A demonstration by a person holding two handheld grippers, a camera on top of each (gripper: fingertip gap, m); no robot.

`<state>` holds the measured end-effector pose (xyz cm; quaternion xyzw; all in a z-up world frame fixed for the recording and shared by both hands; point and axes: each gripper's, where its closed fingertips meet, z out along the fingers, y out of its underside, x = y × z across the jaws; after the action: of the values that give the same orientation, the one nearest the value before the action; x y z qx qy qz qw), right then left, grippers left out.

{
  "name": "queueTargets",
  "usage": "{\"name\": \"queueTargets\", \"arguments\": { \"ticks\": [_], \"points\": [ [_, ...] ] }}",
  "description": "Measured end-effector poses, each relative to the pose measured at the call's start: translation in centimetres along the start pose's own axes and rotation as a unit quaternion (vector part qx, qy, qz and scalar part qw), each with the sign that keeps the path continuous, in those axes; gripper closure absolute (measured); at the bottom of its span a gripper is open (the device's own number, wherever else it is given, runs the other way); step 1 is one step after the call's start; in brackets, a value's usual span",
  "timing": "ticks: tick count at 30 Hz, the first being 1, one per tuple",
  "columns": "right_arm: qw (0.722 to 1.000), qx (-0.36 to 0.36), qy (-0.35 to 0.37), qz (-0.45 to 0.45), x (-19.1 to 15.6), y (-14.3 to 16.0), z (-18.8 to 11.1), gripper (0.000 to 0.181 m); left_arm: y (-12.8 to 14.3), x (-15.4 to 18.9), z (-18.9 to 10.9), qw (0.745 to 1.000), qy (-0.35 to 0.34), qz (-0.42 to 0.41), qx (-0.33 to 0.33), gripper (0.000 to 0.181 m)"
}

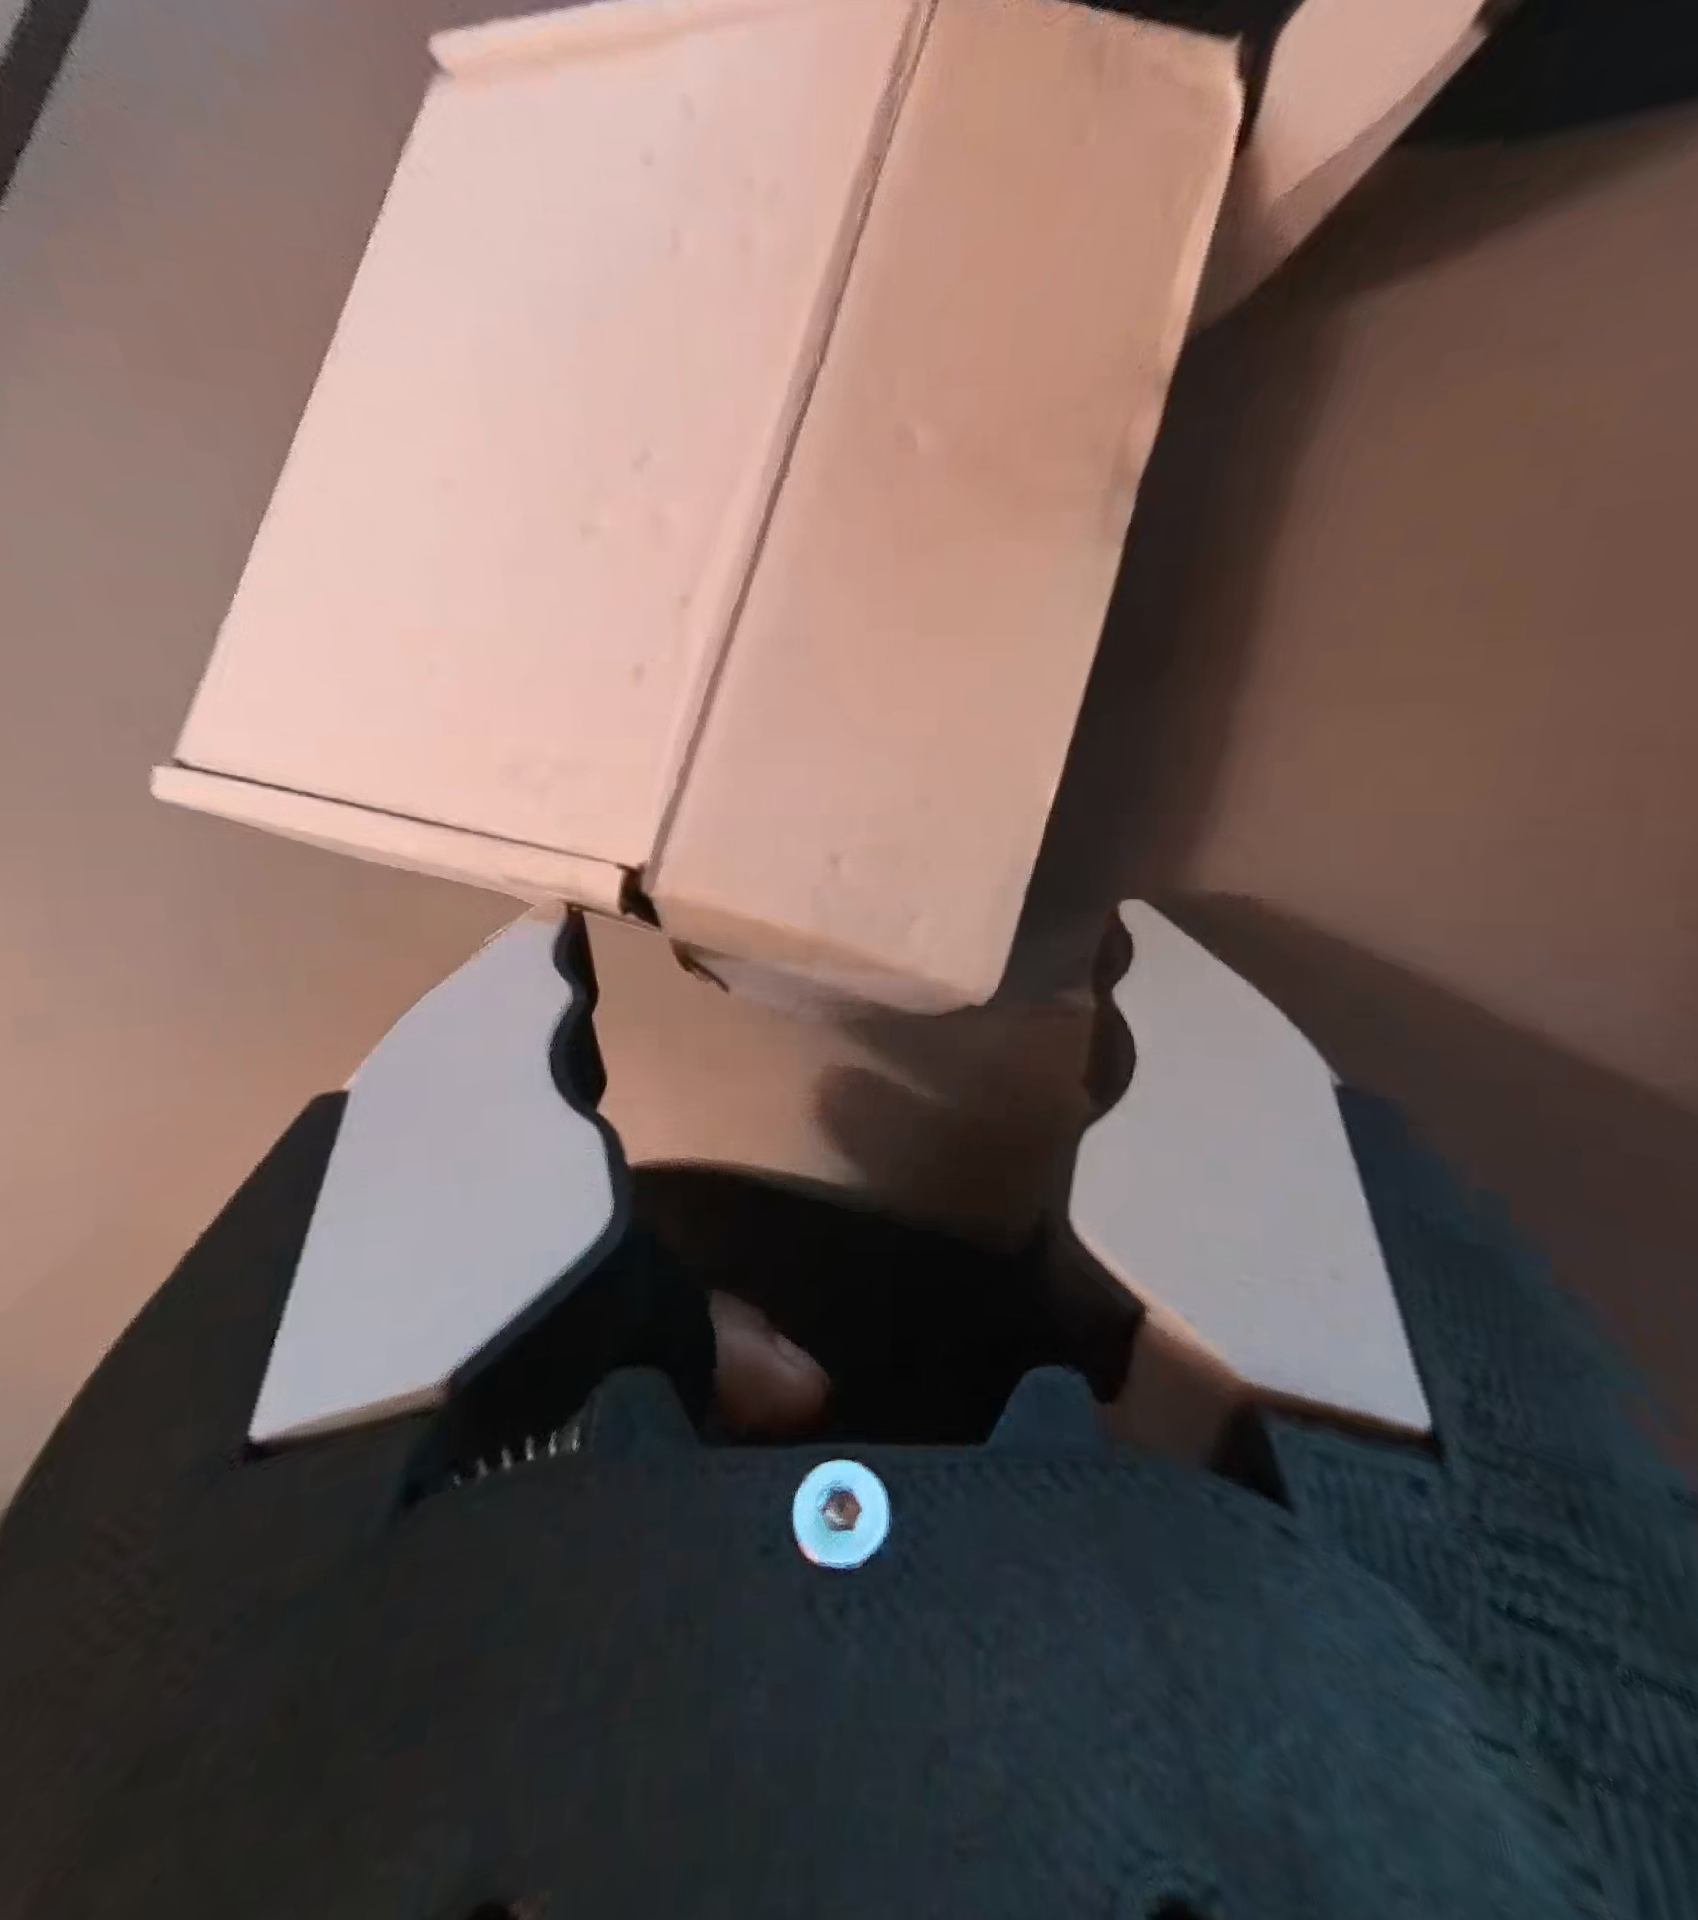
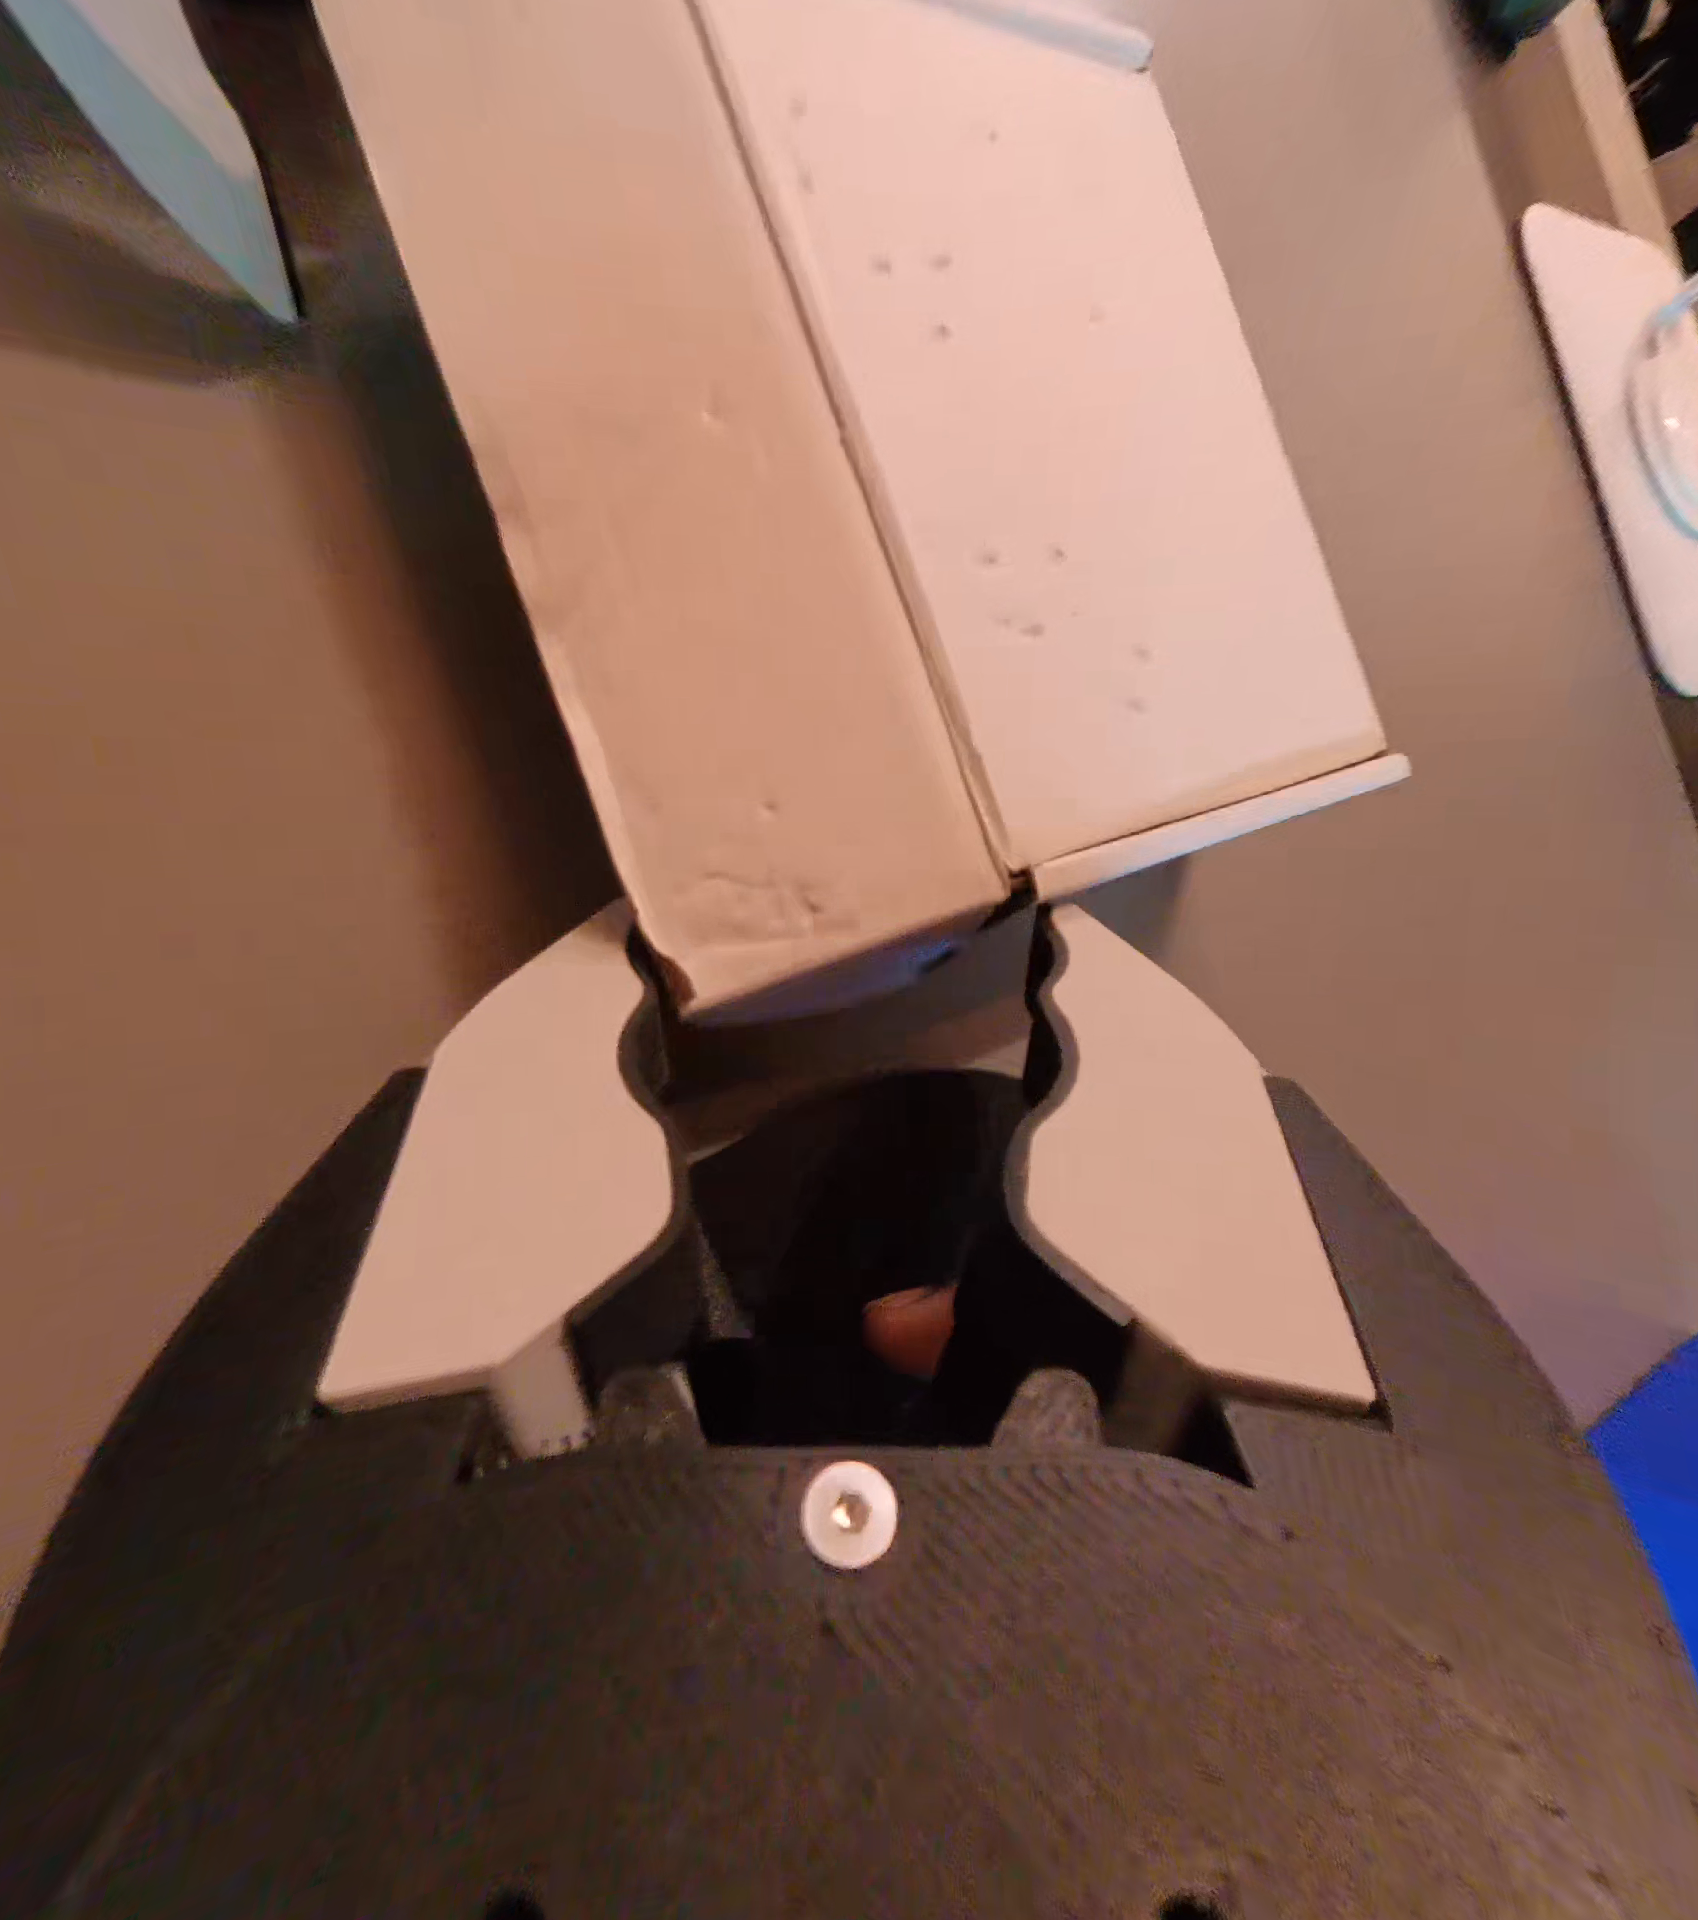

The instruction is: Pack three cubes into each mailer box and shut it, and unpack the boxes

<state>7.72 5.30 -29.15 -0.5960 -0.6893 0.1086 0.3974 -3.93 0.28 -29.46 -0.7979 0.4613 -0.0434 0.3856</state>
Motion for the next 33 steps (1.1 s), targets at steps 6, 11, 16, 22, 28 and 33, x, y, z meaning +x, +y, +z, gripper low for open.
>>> {"name": "queueTargets", "arguments": {
  "ticks": [6, 11, 16, 22, 28, 33],
  "points": [
    [0.991, 0.116, -0.003, 0.071, 1.0, -3.9, -3.4, 0.119, -2.1, -0.4, -3.2, 0.995, -0.015, -0.022, 0.096, 0.107],
    [0.963, 0.183, -0.053, 0.191, 1.5, -6.0, -6.0, 0.122, -5.1, -2.4, -6.2, 0.980, -0.053, -0.081, 0.173, 0.128],
    [0.936, 0.200, -0.087, 0.275, 0.9, -6.1, -7.0, 0.134, -5.4, -1.6, -7.0, 0.974, -0.015, -0.132, 0.185, 0.138],
    [0.897, 0.154, -0.140, 0.391, 0.7, -5.1, -6.6, 0.136, -5.9, -0.1, -7.6, 0.958, 0.080, -0.216, 0.169, 0.137],
    [0.929, 0.153, -0.083, 0.326, 1.0, -4.5, -5.2, 0.140, -3.6, -0.9, -4.8, 0.977, 0.026, -0.162, 0.136, 0.137],
    [0.949, 0.192, -0.031, 0.247, 0.6, -4.6, -5.5, 0.140, -3.7, -0.7, -5.1, 0.978, -0.011, -0.125, 0.168, 0.137]
  ]
}}
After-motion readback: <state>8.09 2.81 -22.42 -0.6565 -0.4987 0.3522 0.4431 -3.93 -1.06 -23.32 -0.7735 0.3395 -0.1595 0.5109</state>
